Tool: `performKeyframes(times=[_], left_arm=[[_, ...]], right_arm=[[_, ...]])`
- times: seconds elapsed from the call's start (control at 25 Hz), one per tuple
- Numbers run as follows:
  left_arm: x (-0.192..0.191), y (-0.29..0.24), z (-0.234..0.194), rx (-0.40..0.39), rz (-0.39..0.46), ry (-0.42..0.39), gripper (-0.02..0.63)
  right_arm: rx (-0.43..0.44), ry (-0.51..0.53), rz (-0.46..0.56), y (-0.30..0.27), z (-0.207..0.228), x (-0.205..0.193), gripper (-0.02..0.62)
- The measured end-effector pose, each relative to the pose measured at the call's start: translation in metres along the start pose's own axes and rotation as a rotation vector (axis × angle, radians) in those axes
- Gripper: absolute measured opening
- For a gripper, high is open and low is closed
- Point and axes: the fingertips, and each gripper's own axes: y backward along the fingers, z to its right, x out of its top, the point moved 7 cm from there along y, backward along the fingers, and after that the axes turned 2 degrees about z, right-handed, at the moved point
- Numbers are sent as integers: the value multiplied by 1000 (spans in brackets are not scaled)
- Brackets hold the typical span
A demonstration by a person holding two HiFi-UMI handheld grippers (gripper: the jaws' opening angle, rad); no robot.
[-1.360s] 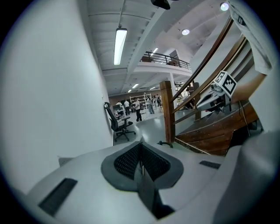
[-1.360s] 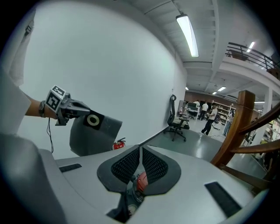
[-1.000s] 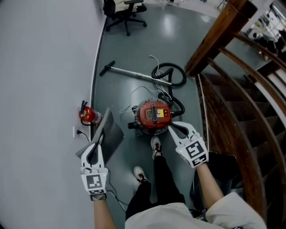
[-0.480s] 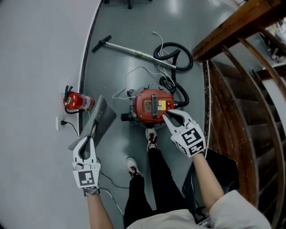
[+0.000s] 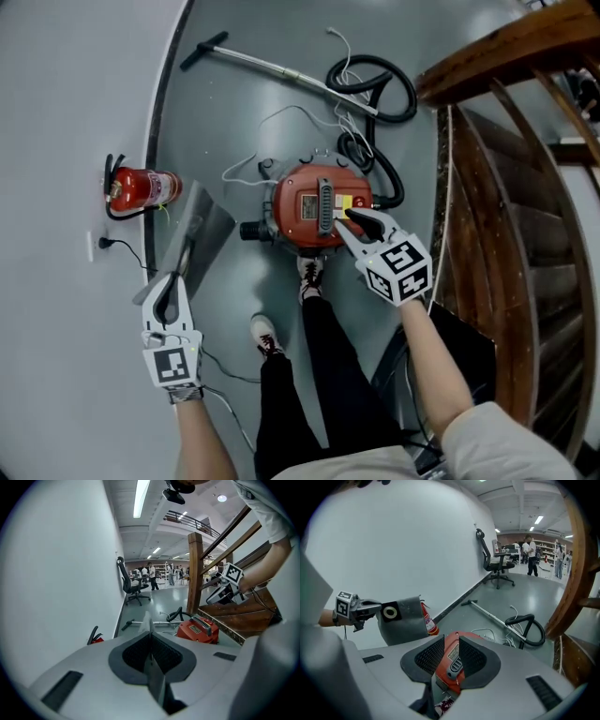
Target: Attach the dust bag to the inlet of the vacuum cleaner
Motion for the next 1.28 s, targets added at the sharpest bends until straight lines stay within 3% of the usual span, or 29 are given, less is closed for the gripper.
performKeyframes(times=[0.52, 0.96, 1.28], left_arm=[[-67, -48, 18, 15, -56, 8, 14], [-106, -74, 23, 30, -110, 27, 14], [-126, -88, 38, -9, -148, 22, 12]], right_arm=[[56, -162, -39, -45, 34, -61, 123], [108, -231, -46, -70, 42, -83, 144], [147, -302, -10, -72, 41, -85, 146]])
